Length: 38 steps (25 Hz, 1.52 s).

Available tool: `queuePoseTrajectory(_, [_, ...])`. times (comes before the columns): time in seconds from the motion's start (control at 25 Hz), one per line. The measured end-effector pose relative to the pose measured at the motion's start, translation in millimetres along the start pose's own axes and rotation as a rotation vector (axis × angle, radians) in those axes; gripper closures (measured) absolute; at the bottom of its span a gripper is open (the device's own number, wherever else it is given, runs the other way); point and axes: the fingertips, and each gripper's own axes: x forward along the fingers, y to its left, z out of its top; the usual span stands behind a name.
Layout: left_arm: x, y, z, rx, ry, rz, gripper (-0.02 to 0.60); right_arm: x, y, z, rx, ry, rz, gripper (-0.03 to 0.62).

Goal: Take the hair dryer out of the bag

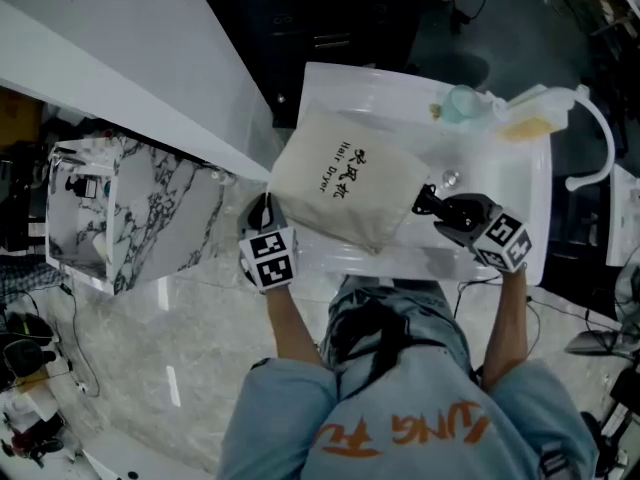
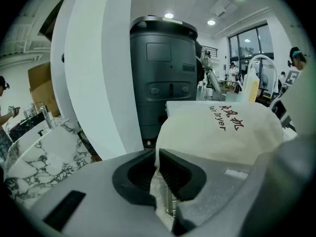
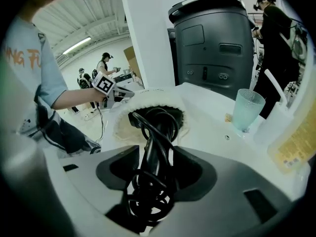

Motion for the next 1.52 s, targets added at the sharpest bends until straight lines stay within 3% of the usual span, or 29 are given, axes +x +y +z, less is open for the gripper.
queuePoseTrajectory(0.28, [5.7,4.6,-1.0,-0.002,0.015,0.049,0.561,-38.0,4.5,-21.2,0.031,-0.013,0.01,0.381])
queuePoseTrajectory(0.44, [4.8,1.3,0.2,-0.016,0.011,0.048,0.561,-61.2,-12.2,-31.2,0.124,-0.078,-0.076,0.381])
queuePoseTrajectory(0.56, [-4.0,-5.2,14.6,0.036,0.013,0.013,0.552,-70.8,-28.4,-41.1,0.173,-0.094,-0.166,0.379])
queuePoseTrajectory(0.68, [-15.4,-12.8,53.0,0.085,-0.057,-0.014,0.519,-75.2,-38.5,-47.1,0.212,-0.083,-0.232,0.379])
queuePoseTrajectory(0.84, [-25.5,-31.6,92.5,0.01,-0.191,-0.071,0.517,-72.9,-40.3,-48.9,0.249,-0.078,-0.267,0.379])
queuePoseTrajectory(0.96, [-34.9,-65.8,124.7,-0.021,-0.307,-0.146,0.518,-72.2,-45.9,-46.4,0.295,-0.099,-0.29,0.379])
queuePoseTrajectory(1.28, [-51.6,-157.3,216.4,0.035,-0.55,-0.314,0.57,-85.2,-67.7,-50.1,0.474,-0.158,-0.412,0.379])
queuePoseTrajectory(1.4, [-47.4,-169.1,247.8,-0.029,-0.605,-0.303,0.578,-91.1,-73.3,-56.7,0.548,-0.187,-0.447,0.379])
queuePoseTrajectory(1.52, [-30.4,-182.6,253.4,-0.148,-0.578,-0.269,0.578,-91.0,-76.0,-62.5,0.655,-0.239,-0.463,0.379])
